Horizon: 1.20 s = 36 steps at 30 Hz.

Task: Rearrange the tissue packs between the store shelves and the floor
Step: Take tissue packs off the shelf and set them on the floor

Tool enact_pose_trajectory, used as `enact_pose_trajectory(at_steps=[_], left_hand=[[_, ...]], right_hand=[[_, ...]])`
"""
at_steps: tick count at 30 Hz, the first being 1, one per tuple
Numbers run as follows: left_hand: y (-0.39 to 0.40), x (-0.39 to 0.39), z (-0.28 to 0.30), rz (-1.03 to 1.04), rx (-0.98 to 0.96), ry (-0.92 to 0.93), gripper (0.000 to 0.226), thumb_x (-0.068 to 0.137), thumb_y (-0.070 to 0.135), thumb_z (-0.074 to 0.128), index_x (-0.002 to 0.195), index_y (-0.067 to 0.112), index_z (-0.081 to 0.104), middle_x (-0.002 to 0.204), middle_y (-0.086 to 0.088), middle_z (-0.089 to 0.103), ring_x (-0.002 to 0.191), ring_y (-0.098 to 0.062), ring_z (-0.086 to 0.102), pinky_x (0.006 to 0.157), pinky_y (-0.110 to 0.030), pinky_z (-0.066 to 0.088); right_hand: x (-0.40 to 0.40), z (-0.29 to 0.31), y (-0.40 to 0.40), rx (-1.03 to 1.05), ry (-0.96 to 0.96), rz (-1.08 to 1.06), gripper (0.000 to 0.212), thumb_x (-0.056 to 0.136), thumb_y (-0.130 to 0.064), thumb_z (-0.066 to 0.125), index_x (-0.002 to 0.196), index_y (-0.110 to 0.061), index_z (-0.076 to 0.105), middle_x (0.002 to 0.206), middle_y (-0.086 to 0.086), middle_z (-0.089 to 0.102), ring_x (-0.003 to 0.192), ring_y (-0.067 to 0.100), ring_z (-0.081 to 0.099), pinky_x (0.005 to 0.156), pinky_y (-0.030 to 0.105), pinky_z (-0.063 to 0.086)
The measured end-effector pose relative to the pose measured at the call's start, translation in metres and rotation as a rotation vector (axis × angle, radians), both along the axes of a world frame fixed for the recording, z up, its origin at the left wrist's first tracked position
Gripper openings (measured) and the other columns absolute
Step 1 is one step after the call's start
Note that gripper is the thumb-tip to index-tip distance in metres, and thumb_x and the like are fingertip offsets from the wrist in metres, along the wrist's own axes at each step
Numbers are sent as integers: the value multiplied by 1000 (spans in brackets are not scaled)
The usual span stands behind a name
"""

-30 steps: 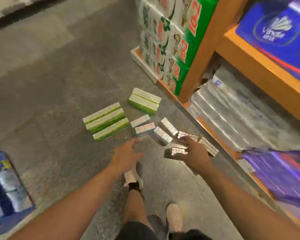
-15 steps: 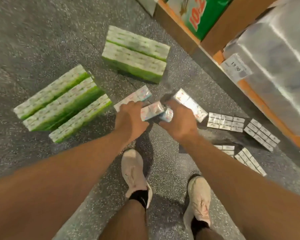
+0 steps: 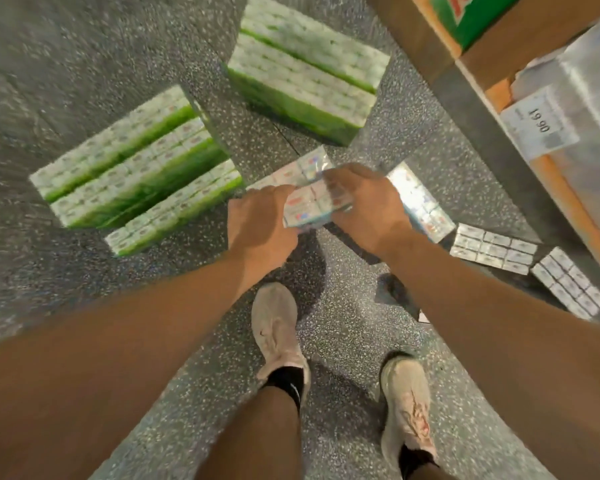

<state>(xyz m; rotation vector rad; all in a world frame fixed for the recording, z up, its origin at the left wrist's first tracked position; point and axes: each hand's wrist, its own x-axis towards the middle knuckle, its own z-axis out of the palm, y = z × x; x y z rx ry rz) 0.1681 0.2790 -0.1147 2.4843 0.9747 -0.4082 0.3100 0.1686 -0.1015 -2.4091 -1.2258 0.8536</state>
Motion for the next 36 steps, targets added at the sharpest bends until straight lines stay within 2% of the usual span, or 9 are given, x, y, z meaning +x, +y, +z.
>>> enact_pose_trajectory(at_steps=[3,7,12,16,20,26,29,32,36], left_hand=[[15,-3,91,187,-215,-78,59,70,41,77,125,28,59,111,-1,69,97,-23,66,81,-37,55],[26,-16,240,276,-332,-147,62,71,40,81,128,34,58,106,17,63,95,-5,59,73,0,36],[12,-74,456,352,-315,-273,69,63,57,76,126,40,55,108,19,67,98,-5,63,87,-27,50],[-32,-159,606,469,-84,-400,72,61,64,74,126,37,58,105,16,65,92,-2,60,74,-7,40],[-82,-272,721,731,266,-467,76,65,55,81,128,19,60,117,1,60,105,-12,56,86,-7,31],[-193,-463,837,1174,623,-683,66,64,42,87,122,26,61,108,13,61,97,-3,57,84,-9,38],[-256,-560,873,1297,772,-723,60,62,39,88,115,30,61,103,16,65,93,6,60,85,-21,50],[-320,-659,896,1433,910,-691,61,63,39,87,117,25,61,109,6,67,98,-11,63,87,-32,52],[-397,-782,924,1573,1088,-547,67,66,44,83,125,28,58,120,3,64,108,-15,58,91,-24,43]], right_hand=[[3,83,1,93,102,-12,62,73,-12,74,132,-14,57,130,6,57,114,24,56,95,28,44],[11,224,10,197,150,72,70,71,-21,84,134,-17,56,138,5,52,126,22,49,103,30,40],[-12,419,19,349,258,187,63,71,-32,85,128,-36,58,123,-10,61,109,10,57,96,29,46],[-72,558,24,508,304,376,59,69,-34,86,124,-31,64,121,-15,63,107,4,60,97,30,48],[-178,669,33,629,335,515,58,66,-34,88,120,-31,66,116,-13,68,99,8,65,92,34,52],[-391,793,21,811,439,792,58,61,-42,88,115,-37,68,97,-16,72,81,-2,65,82,21,52],[-512,840,-7,877,478,962,58,60,-42,88,115,-38,68,102,-15,72,86,0,65,85,21,51],[-634,869,-48,927,574,1060,58,59,-39,90,113,-37,70,97,-12,73,80,0,63,81,15,48],[-783,897,-110,971,698,1182,57,61,-39,89,114,-33,69,97,-10,72,80,-2,62,81,15,48]])
